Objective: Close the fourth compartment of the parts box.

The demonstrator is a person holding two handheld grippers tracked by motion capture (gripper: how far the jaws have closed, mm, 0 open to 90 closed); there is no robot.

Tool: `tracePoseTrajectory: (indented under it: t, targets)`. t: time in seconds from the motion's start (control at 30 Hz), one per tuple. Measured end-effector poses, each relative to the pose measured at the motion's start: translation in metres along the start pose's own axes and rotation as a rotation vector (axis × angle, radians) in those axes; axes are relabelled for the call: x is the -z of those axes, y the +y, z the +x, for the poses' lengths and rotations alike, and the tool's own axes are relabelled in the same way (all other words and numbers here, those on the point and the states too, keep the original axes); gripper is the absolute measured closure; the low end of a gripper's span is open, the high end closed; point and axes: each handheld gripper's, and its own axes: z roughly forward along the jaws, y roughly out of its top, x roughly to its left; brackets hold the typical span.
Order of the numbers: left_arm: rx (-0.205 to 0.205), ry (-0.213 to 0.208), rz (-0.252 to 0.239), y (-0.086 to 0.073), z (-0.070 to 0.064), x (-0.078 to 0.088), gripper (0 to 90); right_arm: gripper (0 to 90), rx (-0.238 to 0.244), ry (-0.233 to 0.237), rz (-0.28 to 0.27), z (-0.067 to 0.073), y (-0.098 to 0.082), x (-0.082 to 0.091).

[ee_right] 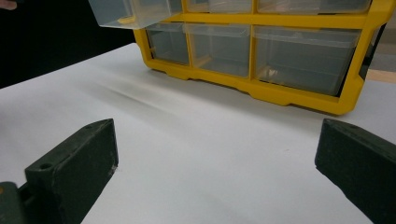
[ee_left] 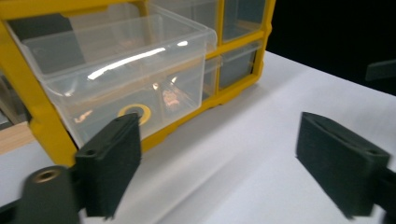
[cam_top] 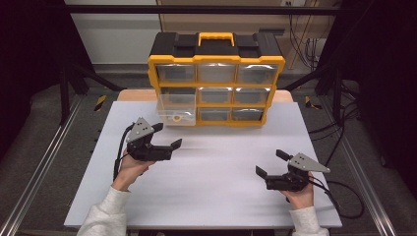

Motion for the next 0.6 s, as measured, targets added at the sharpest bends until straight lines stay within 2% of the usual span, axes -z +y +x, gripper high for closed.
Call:
tracePoseTrajectory:
  t: [0.13, 0.4, 0.6]
  targets:
    - [0.005, -0.002, 0.009, -0.003, -0.001, -0.003, 27.8, 0.0, -0.001, -0.001, 0.000, 0.000, 0.000, 0.000]
    - [0.012, 0.023, 0.031, -0.004, -0.003, -0.011, 51.6, 0.0, 0.003, -0.001, -0.001, 0.000, 0.000, 0.000]
    - [0.003, 0.030, 0.055, -0.004, -0.001, -0.018, 65.4, 0.0, 0.000, 0.000, -0.001, 0.000, 0.000, 0.001]
